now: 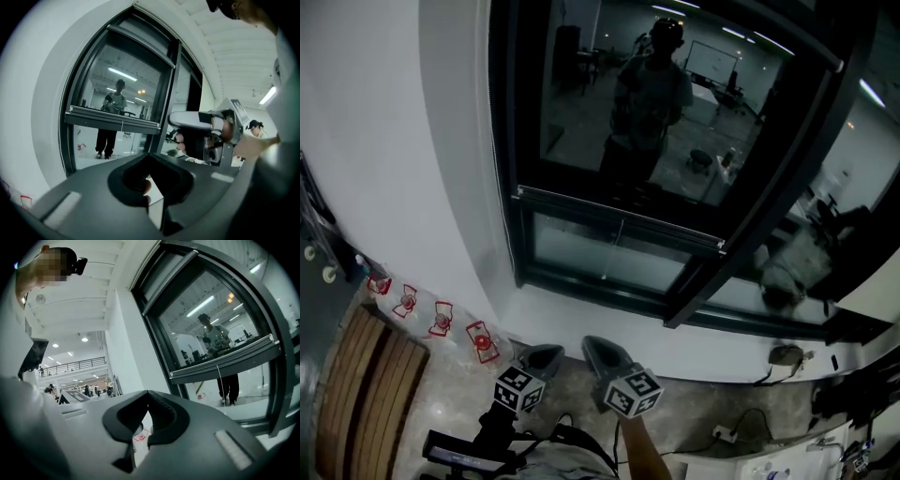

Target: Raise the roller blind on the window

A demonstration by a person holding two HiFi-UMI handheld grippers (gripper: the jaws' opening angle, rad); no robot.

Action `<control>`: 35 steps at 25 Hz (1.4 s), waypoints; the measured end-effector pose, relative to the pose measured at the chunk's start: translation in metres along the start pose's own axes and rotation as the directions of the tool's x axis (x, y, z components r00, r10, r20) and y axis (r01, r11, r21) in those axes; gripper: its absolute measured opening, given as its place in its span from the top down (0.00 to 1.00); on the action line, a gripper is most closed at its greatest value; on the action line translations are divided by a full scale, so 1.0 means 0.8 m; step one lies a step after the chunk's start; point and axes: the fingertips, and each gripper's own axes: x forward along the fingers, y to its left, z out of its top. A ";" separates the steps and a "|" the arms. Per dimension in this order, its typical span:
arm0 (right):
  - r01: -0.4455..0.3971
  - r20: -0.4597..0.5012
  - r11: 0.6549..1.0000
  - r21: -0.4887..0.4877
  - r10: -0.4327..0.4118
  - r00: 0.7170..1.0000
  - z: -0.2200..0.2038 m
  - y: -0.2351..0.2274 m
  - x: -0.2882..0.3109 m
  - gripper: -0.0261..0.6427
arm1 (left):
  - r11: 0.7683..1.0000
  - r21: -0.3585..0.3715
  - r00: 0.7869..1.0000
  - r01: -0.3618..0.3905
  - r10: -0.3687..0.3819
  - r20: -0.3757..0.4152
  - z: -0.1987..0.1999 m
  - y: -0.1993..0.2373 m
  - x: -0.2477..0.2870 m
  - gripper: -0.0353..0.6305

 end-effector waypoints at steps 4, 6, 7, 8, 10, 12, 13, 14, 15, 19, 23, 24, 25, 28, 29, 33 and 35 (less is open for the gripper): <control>0.024 -0.003 1.000 0.011 -0.024 1.000 -0.019 0.026 -0.013 0.96 | 1.000 -0.004 1.000 0.015 -0.015 -0.005 -0.017 -0.012 -0.032 0.95; 0.036 -0.005 0.999 0.018 -0.036 0.999 -0.032 0.044 -0.018 0.96 | 1.000 -0.011 1.000 0.017 -0.018 -0.008 -0.030 -0.015 -0.054 0.95; 0.040 -0.006 0.999 0.021 -0.040 0.999 -0.039 0.055 -0.019 0.96 | 1.000 -0.014 1.000 0.018 -0.018 -0.012 -0.038 -0.016 -0.067 0.95; 0.044 -0.007 0.999 0.022 -0.043 0.999 -0.046 0.067 -0.020 0.96 | 1.000 -0.017 1.000 0.020 -0.020 -0.016 -0.046 -0.016 -0.080 0.95; 0.053 -0.010 0.998 0.023 -0.053 0.999 -0.061 0.093 -0.023 0.96 | 0.999 -0.023 0.999 0.024 -0.025 -0.025 -0.061 -0.017 -0.106 0.95; 0.066 -0.013 0.997 0.034 -0.066 0.998 -0.077 0.117 -0.029 0.96 | 0.999 -0.032 0.999 0.026 -0.027 -0.033 -0.074 -0.019 -0.130 0.95; 0.071 -0.015 0.997 0.039 -0.071 0.997 -0.083 0.129 -0.032 0.96 | 0.999 -0.035 0.999 0.028 -0.029 -0.035 -0.079 -0.021 -0.142 0.95; 0.075 -0.018 0.996 0.042 -0.075 0.997 -0.089 0.141 -0.036 0.96 | 0.999 -0.036 0.999 0.032 -0.034 -0.035 -0.082 -0.024 -0.152 0.95; 0.079 -0.021 0.996 0.042 -0.079 0.997 -0.094 0.152 -0.040 0.96 | 0.999 -0.038 0.999 0.036 -0.038 -0.035 -0.086 -0.027 -0.162 0.95; 0.107 -0.018 0.994 0.032 -0.106 0.994 -0.103 0.186 -0.056 0.96 | 0.998 -0.050 0.998 0.043 -0.045 -0.032 -0.094 -0.038 -0.190 0.95; 0.170 0.023 0.985 0.020 -0.171 0.985 -0.094 0.194 -0.079 0.96 | 0.998 -0.048 0.999 0.046 -0.047 -0.017 -0.091 -0.053 -0.200 0.95; 0.191 0.036 0.981 0.021 -0.192 0.981 -0.091 0.193 -0.084 0.96 | 0.998 -0.045 0.999 0.044 -0.045 -0.014 -0.090 -0.055 -0.201 0.95; 0.209 0.046 0.978 0.022 -0.210 0.977 -0.090 0.192 -0.089 0.96 | 0.998 -0.044 0.999 0.040 -0.041 -0.011 -0.089 -0.058 -0.202 0.95; 0.251 0.065 0.968 0.006 -0.251 0.966 -0.089 0.191 -0.103 0.96 | 0.999 -0.042 1.000 0.016 -0.016 -0.002 -0.085 -0.060 -0.206 0.95; 0.267 0.071 0.964 0.001 -0.266 0.961 -0.089 0.189 -0.108 0.96 | 0.999 -0.041 1.000 0.004 -0.004 0.003 -0.082 -0.059 -0.207 0.95; 0.334 0.105 0.942 0.000 -0.332 0.937 -0.083 0.177 -0.138 0.96 | 0.998 -0.033 0.998 -0.046 0.047 0.036 -0.063 -0.058 -0.211 0.95; 0.357 0.121 0.934 0.002 -0.355 0.927 -0.075 0.170 -0.150 0.96 | 0.996 -0.043 0.996 -0.078 0.080 0.048 -0.053 -0.055 -0.210 0.95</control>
